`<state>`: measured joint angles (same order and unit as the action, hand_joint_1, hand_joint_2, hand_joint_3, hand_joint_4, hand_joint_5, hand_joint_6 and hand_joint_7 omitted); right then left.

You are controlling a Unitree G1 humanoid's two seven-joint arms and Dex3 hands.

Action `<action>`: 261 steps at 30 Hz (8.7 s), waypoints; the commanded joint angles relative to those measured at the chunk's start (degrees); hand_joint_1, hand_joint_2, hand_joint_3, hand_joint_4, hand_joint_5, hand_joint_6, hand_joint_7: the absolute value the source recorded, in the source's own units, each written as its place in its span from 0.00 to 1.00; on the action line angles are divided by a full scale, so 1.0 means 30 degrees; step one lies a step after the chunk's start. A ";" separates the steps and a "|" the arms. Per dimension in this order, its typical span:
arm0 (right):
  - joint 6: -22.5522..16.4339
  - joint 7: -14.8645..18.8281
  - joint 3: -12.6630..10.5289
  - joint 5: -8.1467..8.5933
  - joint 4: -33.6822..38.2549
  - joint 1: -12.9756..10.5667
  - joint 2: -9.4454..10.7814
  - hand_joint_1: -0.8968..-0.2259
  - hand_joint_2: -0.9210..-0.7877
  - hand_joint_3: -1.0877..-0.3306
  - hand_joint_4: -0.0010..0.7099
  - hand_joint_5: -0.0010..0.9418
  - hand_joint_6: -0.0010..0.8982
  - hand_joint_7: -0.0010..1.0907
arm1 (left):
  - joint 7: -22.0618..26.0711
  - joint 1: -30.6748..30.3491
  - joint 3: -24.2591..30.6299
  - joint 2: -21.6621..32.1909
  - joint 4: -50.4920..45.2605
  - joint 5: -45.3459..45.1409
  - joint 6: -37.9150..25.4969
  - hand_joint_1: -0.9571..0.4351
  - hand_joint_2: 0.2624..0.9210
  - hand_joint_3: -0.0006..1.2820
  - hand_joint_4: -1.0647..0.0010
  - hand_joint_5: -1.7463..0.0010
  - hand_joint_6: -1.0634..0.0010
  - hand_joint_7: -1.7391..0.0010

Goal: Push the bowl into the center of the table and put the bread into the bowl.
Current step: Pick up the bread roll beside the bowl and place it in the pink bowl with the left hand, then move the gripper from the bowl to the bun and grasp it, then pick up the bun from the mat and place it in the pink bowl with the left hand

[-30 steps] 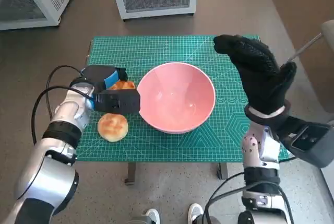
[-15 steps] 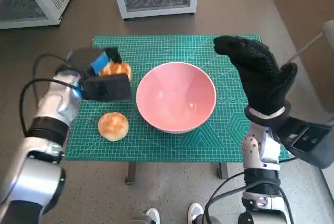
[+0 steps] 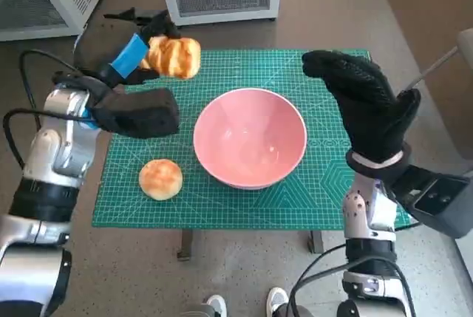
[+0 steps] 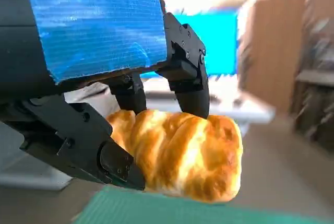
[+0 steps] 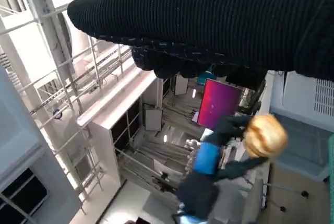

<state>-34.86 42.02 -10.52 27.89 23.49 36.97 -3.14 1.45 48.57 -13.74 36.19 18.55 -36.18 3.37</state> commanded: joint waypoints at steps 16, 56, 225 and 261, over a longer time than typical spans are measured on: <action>0.0561 -0.0073 0.0148 0.0151 -0.0446 -0.0900 -0.0011 0.71 0.00 0.81 0.36 0.01 0.06 0.57 | 0.3014 -0.1995 0.0367 -0.1802 -0.6638 0.0850 0.0039 0.69 1.00 0.03 0.33 0.38 0.37 0.32; 0.0311 -0.0569 0.0501 -0.0310 -0.0746 -0.1218 0.0460 0.73 0.00 0.82 0.37 0.00 0.06 0.56 | 1.0214 -0.3995 0.1968 -0.0639 -0.9658 0.3725 -0.1681 0.44 0.84 0.00 0.88 1.00 0.76 0.96; 0.0644 -0.1014 0.1294 -0.0587 -0.1113 -0.1515 -0.0317 0.71 0.03 0.74 0.46 0.02 0.00 0.70 | 0.4362 -0.4624 0.2454 -0.1008 -0.8646 0.0791 -0.1710 0.69 0.97 0.01 0.23 0.41 0.34 0.37; 0.1536 -0.1401 0.0948 -0.0336 -0.2185 -0.2437 -0.0470 0.66 0.00 0.79 0.47 0.02 0.04 0.68 | 0.4030 0.0350 -0.1974 -0.4730 0.1893 0.0520 0.1609 0.52 0.99 0.04 0.55 0.90 0.59 0.75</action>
<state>-31.19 38.26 -7.50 27.02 16.91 30.90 -4.64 12.63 49.26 -19.54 21.90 24.87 -34.92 8.52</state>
